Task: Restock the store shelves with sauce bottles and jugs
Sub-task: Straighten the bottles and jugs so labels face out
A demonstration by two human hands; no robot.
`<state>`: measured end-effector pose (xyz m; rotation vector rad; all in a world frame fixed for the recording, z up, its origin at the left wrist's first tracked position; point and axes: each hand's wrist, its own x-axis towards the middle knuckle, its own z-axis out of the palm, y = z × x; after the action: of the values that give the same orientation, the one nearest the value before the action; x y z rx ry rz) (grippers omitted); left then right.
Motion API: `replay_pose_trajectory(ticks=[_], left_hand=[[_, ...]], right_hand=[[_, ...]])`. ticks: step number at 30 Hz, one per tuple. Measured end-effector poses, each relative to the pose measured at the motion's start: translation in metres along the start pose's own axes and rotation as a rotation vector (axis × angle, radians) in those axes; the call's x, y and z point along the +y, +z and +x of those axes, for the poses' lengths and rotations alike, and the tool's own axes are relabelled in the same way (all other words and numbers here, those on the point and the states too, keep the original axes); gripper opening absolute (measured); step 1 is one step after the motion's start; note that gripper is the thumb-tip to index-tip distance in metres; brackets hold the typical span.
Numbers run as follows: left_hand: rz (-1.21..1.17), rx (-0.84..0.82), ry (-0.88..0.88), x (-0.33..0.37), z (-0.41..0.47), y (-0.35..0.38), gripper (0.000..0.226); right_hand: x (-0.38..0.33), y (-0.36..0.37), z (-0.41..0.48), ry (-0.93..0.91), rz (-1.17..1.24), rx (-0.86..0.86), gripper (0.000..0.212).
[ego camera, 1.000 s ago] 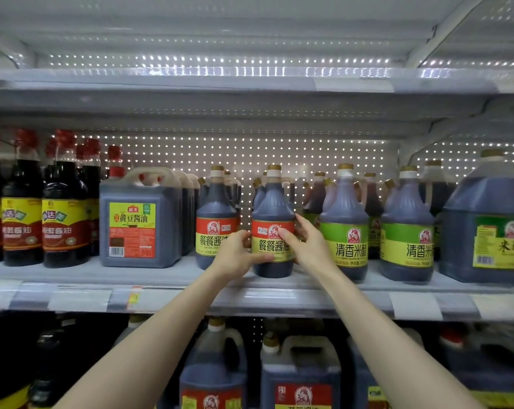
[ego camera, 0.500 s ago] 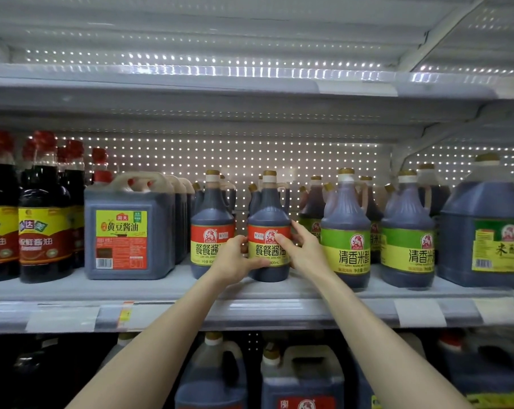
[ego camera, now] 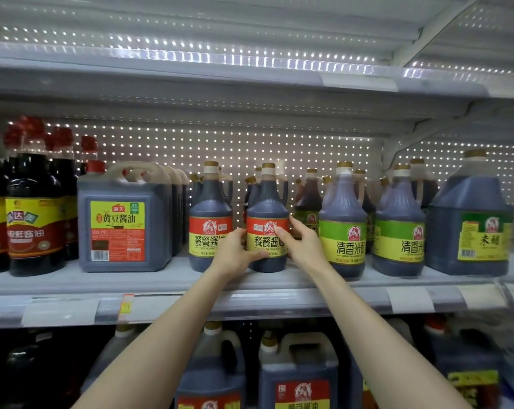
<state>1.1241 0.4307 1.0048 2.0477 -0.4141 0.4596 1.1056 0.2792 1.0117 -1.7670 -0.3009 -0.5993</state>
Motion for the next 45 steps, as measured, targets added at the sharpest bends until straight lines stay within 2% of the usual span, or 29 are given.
replay_pose_trajectory(ticks=[16,33,45], left_hand=[[0.031,0.004,-0.042,-0.001,0.005,0.005,0.055],[0.018,-0.024,-0.058,-0.005,0.007,0.003,0.062],[0.084,0.034,-0.024,-0.005,0.008,0.006,0.06]], right_hand=[[0.013,-0.002,0.013,-0.047,-0.049,-0.073,0.038],[0.015,-0.001,0.013,-0.065,-0.079,-0.032,0.037],[0.014,-0.001,0.014,-0.001,-0.033,-0.083,0.042]])
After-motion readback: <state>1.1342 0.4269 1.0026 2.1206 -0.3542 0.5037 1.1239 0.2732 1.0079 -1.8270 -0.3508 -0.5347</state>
